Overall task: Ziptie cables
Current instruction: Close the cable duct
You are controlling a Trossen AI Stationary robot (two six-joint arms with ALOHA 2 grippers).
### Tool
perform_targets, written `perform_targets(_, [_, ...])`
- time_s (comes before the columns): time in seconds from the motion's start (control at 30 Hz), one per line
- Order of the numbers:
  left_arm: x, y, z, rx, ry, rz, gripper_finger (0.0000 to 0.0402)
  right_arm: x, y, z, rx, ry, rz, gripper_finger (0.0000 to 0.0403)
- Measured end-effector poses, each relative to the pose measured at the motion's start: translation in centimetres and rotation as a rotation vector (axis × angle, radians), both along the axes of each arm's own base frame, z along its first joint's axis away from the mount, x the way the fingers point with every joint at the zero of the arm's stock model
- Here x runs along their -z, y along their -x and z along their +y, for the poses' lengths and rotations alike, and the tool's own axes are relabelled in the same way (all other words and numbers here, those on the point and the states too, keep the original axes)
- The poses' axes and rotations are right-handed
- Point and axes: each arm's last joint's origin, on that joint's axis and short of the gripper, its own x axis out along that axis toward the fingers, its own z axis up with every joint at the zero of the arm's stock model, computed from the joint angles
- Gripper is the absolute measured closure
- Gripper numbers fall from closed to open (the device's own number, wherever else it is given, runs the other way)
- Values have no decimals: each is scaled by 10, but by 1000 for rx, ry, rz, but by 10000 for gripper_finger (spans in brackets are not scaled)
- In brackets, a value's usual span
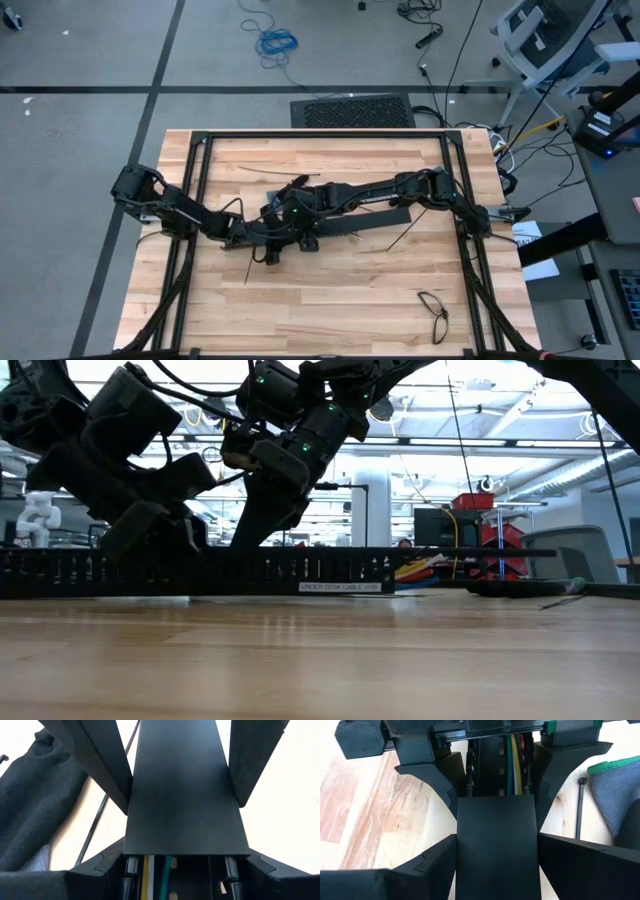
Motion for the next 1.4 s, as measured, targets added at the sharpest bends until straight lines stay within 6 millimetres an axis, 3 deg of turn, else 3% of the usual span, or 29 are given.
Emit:
perform_targets(0.47, [0, 0, -1, 2, 30, 2, 154, 0, 0, 0, -6, 2, -2, 154])
perform_targets(0.93, [-1, -1, 5, -35, 32, -7, 23, 0, 0, 0, -11, 9, -3, 154])
perform_targets(1.2, [2, 2, 3, -11, 41, 36, 8, 0, 0, 0, -10, 12, 2, 154])
perform_targets(1.4, [-13, 9, -7, 38, 43, 20, 8, 1, 1, 0, -16, 11, 12, 154])
